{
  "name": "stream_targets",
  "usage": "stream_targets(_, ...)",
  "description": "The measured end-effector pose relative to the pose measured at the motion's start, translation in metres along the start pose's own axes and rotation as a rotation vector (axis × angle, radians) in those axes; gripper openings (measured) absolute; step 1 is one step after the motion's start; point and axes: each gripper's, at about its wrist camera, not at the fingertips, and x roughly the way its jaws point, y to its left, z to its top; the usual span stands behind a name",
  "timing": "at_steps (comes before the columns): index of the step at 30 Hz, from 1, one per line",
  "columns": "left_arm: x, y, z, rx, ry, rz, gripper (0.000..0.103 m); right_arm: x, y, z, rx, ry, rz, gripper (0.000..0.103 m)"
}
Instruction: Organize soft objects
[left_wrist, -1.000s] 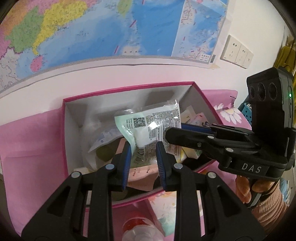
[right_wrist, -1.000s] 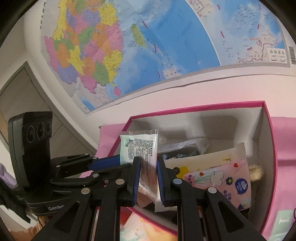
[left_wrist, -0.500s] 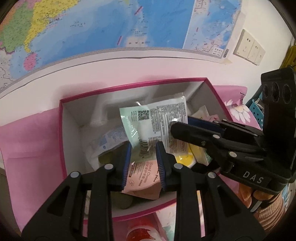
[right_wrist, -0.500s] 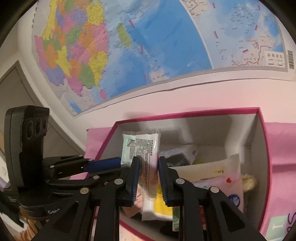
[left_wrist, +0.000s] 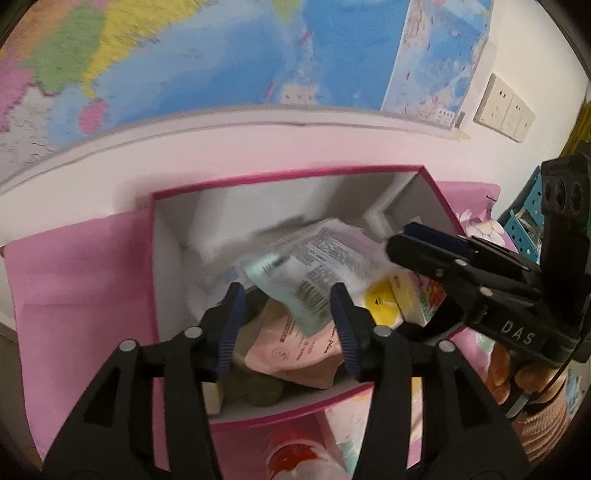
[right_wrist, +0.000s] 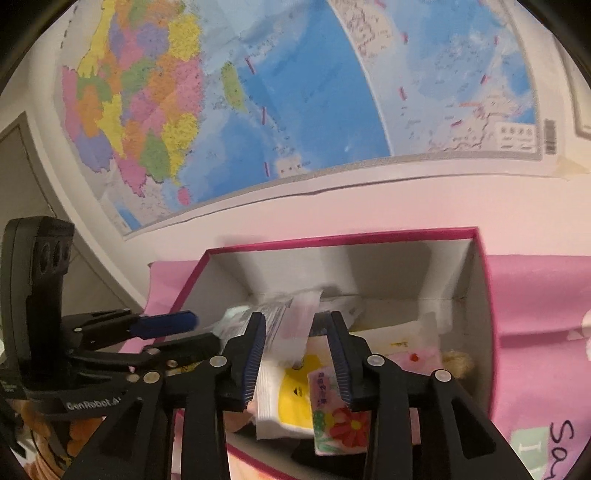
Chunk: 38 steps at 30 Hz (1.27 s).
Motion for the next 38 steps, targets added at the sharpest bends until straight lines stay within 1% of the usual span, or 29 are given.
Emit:
stream_targets(1, -0.007, 0.002, -0.003, 0.003, -0.024, 0.011, 0.065, -0.004, 0.001, -0.001, -0.007, -0.006, 0.001, 0.041)
stream_targets(2, -0.015, 0.004, -0.007, 0.002, -0.052, 0.026, 0.069, -0.011, 0.003, -0.003, -0.019, -0.014, -0.002, 0.042)
stream_targets(3, -0.021, 0.005, -0.011, 0.002, -0.073, 0.037, 0.078, -0.017, 0.005, -0.005, -0.032, -0.022, -0.002, 0.045)
stream_targets(4, -0.03, 0.008, -0.015, 0.003, -0.098, 0.042, 0.08, -0.024, 0.007, -0.008, -0.046, -0.026, 0.001, 0.049)
stream_targets(5, -0.041, 0.01, -0.02, 0.002, -0.132, 0.044, 0.08, -0.033, 0.01, -0.012, -0.062, -0.034, 0.0, 0.05)
stream_targets(6, -0.049, 0.011, -0.026, 0.001, -0.156, 0.049, 0.081, -0.043, 0.014, -0.017, -0.083, -0.049, -0.001, 0.054)
stream_targets(7, -0.058, 0.012, -0.032, 0.003, -0.18, 0.053, 0.085, -0.053, 0.017, -0.024, -0.106, -0.06, -0.007, 0.057)
stream_targets(8, -0.068, 0.012, -0.039, 0.002, -0.213, 0.059, 0.088, -0.062, 0.021, -0.03, -0.128, -0.068, -0.017, 0.064)
stream_targets(9, -0.077, 0.013, -0.047, -0.003, -0.247, 0.071, 0.097, -0.069, 0.024, -0.036, -0.147, -0.075, -0.029, 0.07)
stream_targets(10, -0.084, 0.013, -0.055, -0.001, -0.272, 0.079, 0.103, -0.075, 0.028, -0.042, -0.164, -0.08, -0.043, 0.073)
stream_targets(12, -0.098, 0.011, -0.073, 0.002, -0.312, 0.098, 0.103, -0.088, 0.036, -0.059, -0.206, -0.091, -0.074, 0.082)
stream_targets(15, -0.108, 0.006, -0.099, 0.001, -0.334, 0.12, 0.103, -0.098, 0.042, -0.083, -0.227, -0.086, -0.118, 0.085)
stream_targets(19, -0.107, -0.001, -0.127, -0.021, -0.311, 0.159, 0.103, -0.106, 0.048, -0.111, -0.22, -0.076, -0.154, 0.085)
stream_targets(21, -0.105, -0.006, -0.141, -0.027, -0.303, 0.179, 0.103, -0.107, 0.049, -0.12, -0.205, -0.071, -0.146, 0.085)
stream_targets(23, -0.104, -0.012, -0.151, -0.017, -0.278, 0.19, 0.103, -0.11, 0.052, -0.13, -0.2, -0.066, -0.148, 0.085)
stream_targets(26, -0.106, -0.02, -0.163, -0.007, -0.267, 0.195, 0.103, -0.114, 0.057, -0.142, -0.202, -0.063, -0.16, 0.085)
stream_targets(29, -0.107, -0.027, -0.173, -0.019, -0.261, 0.2, 0.103, -0.116, 0.061, -0.153, -0.196, -0.058, -0.166, 0.085)
stream_targets(32, -0.104, -0.031, -0.179, -0.028, -0.239, 0.199, 0.103, -0.117, 0.062, -0.16, -0.188, -0.051, -0.171, 0.085)
stream_targets(38, -0.1, -0.039, -0.191, -0.049, -0.222, 0.207, 0.103, -0.118, 0.061, -0.174, -0.176, -0.026, -0.184, 0.085)
